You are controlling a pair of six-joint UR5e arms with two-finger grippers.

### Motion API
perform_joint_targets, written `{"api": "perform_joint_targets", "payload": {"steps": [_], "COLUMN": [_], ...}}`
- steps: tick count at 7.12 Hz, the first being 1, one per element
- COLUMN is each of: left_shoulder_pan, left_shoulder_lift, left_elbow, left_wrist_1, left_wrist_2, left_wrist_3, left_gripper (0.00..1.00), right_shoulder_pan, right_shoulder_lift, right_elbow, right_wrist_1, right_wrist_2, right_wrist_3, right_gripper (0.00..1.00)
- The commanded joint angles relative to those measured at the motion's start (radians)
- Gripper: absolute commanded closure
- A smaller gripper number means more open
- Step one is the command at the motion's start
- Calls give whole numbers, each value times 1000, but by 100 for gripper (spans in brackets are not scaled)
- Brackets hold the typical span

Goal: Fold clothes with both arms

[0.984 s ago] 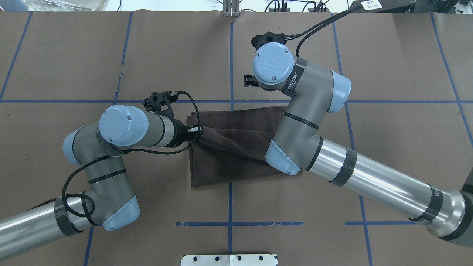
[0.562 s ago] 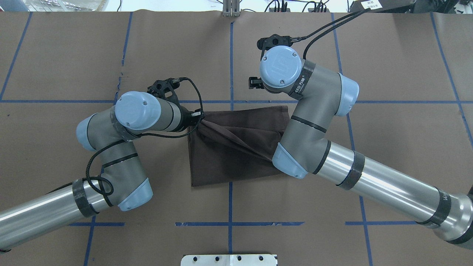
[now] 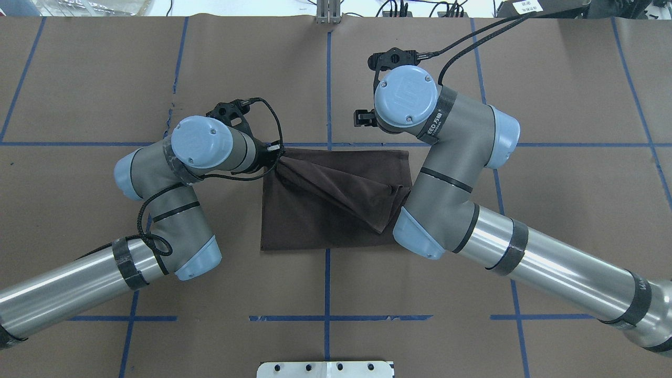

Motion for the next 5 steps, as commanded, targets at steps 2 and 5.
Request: {"api": "perform_joint_targets", "payload": {"steps": [2, 5], "left_shoulder_pan": [-78, -124], "left_shoulder_lift": [37, 100], "left_elbow": [-104, -165], "left_wrist_1": [0, -2], "left_wrist_2": [-88, -175], "left_wrist_3": [298, 380], "left_gripper": [0, 0], "right_shoulder_pan": [-70, -256], "right_shoulder_lift": [15, 17], "right_elbow": [70, 67], "right_wrist_1": [-68, -167], "right_wrist_2": [-3, -207], "right_wrist_3": [24, 100], "right_gripper": [0, 8]}}
